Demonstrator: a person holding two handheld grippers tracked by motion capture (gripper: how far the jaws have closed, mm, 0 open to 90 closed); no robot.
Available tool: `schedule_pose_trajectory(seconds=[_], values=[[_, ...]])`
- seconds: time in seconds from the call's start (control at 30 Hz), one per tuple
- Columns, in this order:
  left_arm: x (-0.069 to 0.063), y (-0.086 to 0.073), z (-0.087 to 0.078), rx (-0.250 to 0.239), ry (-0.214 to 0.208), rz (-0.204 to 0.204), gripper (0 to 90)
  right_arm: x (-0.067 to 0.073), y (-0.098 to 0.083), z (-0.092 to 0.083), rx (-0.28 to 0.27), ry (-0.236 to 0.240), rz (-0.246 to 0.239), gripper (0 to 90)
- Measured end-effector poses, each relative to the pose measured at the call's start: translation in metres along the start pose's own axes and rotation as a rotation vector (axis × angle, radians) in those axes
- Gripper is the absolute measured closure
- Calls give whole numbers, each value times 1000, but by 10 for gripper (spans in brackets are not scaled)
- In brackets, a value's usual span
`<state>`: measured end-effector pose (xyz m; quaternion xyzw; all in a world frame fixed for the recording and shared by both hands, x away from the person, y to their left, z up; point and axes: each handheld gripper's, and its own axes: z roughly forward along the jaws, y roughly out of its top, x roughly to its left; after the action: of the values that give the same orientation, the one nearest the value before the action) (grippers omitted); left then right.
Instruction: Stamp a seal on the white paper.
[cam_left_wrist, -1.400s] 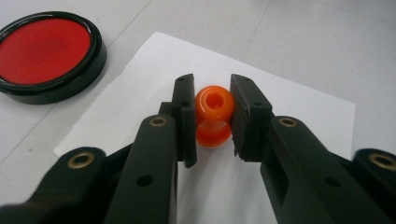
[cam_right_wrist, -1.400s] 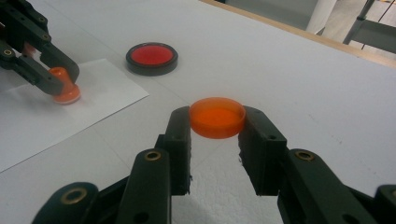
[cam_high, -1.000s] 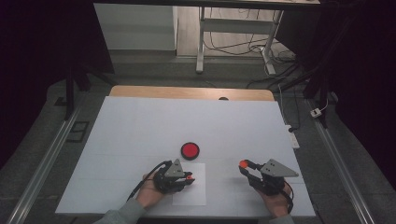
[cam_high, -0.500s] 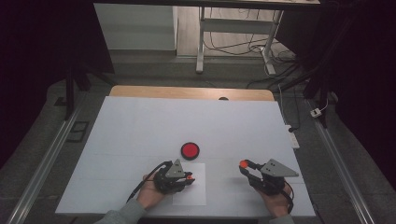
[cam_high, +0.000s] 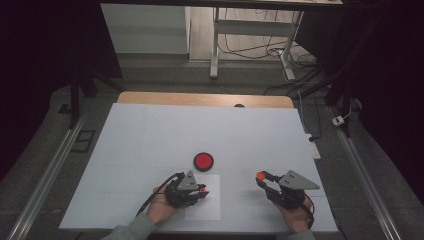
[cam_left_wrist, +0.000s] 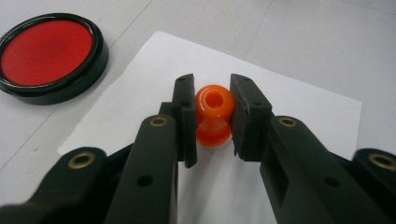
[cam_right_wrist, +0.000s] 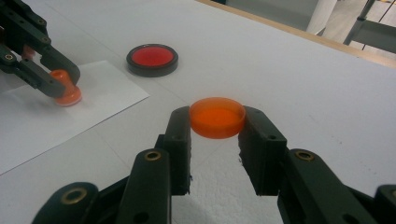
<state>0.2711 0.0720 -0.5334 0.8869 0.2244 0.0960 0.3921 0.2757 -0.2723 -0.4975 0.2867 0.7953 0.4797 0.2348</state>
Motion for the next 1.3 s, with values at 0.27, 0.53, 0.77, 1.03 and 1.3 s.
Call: schedule_pose_trajectory(seconds=[0.27,0.53,0.77,1.03,1.3], values=[[0,0,0,2,-1,-5,735,0,0,0,1,-3,-1,640],[1,1,0,6,-4,-11,735,1,1,-1,-2,-1,-3,641],[1,1,0,5,-4,-9,734,1,1,-2,-7,0,1,641],[5,1,-4,-14,0,-29,731,3,2,-3,-15,0,-5,640],[21,6,-35,-181,-57,-134,731,3,2,-3,-14,-2,-8,641]])
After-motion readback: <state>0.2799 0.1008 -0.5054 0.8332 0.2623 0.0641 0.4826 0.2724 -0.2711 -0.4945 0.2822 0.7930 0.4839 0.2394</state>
